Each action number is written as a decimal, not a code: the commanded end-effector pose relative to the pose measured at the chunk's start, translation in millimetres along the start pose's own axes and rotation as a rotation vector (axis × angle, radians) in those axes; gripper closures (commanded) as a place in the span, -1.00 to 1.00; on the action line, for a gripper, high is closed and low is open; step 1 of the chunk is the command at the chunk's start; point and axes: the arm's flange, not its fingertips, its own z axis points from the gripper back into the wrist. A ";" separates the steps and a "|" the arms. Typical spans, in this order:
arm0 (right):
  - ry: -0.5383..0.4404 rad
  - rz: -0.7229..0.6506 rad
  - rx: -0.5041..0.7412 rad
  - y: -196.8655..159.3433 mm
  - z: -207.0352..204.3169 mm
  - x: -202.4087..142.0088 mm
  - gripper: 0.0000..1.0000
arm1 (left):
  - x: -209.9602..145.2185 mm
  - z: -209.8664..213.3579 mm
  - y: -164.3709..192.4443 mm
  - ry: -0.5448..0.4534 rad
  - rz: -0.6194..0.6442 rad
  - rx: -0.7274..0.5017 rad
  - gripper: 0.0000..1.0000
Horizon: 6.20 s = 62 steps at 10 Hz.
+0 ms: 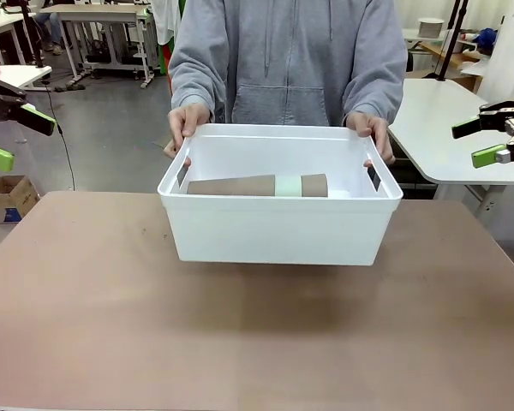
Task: Stack the cups and store them in the basket.
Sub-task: Place the stack of Reusable plastic cups into the Pantry Basket.
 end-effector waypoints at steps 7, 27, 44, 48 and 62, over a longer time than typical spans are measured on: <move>-0.026 -0.001 -0.004 -0.2 -0.3 3.3 -1.00 | 3.8 0.9 -1.3 -0.014 -0.003 -0.002 -1.00; -0.026 -0.001 -0.004 -0.2 -0.3 3.3 -1.00 | 3.8 0.9 -1.3 -0.014 -0.003 -0.002 -1.00; -0.026 -0.001 -0.004 -0.2 -0.3 3.3 -1.00 | 3.8 0.9 -1.3 -0.014 -0.003 -0.002 -1.00; -0.026 -0.001 -0.004 -0.2 -0.3 3.3 -1.00 | 3.8 0.9 -1.3 -0.014 -0.003 -0.002 -1.00; -0.026 -0.001 -0.004 -0.2 -0.3 3.3 -1.00 | 3.8 0.9 -1.3 -0.014 -0.003 -0.002 -1.00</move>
